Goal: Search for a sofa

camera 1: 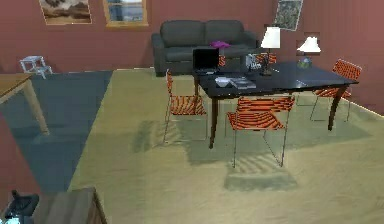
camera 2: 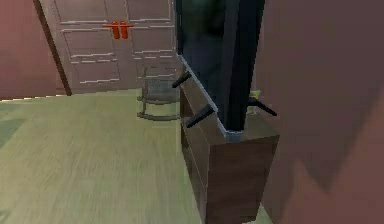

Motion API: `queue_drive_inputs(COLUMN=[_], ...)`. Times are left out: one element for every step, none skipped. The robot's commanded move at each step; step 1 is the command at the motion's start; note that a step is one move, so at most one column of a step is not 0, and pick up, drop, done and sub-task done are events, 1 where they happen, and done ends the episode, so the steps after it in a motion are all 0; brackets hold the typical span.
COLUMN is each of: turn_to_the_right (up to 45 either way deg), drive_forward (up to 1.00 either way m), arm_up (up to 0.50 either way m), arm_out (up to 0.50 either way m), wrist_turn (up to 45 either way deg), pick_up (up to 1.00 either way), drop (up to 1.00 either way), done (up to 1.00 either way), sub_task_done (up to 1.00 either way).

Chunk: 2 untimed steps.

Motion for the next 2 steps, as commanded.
queue_drive_inputs(turn_to_the_right=[0.0, -3.0], drive_forward=[0.45, 0.00], arm_up=[0.00, 0.00], arm_out=[0.00, 0.00], wrist_turn=[0.0, 0.0], pick_up=[0.00, 0.00], drop=[0.00, 0.00], done=[0.00, 0.00], sub_task_done=[0.00, 0.00])
